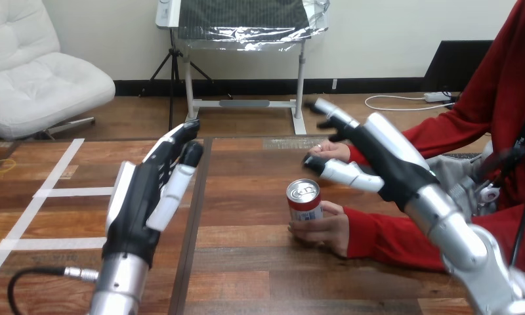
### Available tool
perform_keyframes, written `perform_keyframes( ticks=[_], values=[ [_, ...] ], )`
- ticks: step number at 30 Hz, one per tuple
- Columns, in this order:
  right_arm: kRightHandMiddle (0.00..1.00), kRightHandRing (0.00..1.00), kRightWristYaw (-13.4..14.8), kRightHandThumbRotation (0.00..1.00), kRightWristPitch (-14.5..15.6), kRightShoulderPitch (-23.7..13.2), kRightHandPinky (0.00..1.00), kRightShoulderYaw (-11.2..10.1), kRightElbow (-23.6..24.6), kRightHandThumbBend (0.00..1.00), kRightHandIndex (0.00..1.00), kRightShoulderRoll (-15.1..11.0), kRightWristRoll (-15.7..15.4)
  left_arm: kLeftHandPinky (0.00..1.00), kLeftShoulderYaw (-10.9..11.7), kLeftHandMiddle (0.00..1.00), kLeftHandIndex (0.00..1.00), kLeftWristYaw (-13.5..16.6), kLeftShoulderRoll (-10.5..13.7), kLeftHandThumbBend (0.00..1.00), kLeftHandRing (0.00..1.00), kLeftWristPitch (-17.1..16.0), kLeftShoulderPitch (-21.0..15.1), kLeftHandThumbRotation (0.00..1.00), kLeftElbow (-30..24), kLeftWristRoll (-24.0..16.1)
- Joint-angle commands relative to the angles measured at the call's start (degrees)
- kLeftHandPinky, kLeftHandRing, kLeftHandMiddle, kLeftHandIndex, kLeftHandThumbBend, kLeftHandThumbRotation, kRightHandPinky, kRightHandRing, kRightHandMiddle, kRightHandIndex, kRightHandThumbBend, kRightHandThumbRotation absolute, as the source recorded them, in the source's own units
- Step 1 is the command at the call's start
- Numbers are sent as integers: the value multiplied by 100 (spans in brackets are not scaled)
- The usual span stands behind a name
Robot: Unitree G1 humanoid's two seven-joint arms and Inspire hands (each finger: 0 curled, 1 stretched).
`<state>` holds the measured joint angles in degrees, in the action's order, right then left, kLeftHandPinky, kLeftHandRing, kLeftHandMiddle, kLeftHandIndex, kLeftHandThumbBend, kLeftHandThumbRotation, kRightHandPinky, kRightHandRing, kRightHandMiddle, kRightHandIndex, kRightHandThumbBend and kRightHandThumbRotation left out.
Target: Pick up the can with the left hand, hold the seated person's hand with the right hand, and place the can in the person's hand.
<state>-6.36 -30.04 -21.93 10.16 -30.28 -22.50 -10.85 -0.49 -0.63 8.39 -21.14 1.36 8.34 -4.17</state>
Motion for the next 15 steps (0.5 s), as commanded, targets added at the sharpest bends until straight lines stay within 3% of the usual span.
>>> perform_keyframes(
  ticks=[1, 3, 7, 12, 15],
  values=[
    [97, 97, -249, 100, -507, 80, 91, -297, 582, 100, 98, 482, 907, 82, 162, 85, 81, 75, -104, 59, 85, -502, -125, 91, -388, 185],
    [98, 98, -342, 100, -585, 165, 94, -304, 668, 100, 98, 562, 1109, 81, 179, 84, 80, 67, -126, 58, 84, -630, -120, 91, -356, 225],
    [99, 99, -693, 100, -1014, 433, 98, -279, 836, 100, 98, 905, 1810, 78, 202, 82, 79, -49, -229, 55, 82, -946, -106, 91, -327, 537],
    [99, 99, -1010, 100, -1146, 705, 99, -254, 1010, 100, 97, 1166, 2327, 73, 220, 79, 76, -88, -279, 58, 79, -1099, -106, 94, -353, 649],
    [98, 99, -1181, 100, -1021, 926, 100, -227, 1235, 100, 97, 1294, 2593, 71, 234, 78, 76, -70, -318, 61, 77, -1158, -107, 95, -372, 665]
  ],
)
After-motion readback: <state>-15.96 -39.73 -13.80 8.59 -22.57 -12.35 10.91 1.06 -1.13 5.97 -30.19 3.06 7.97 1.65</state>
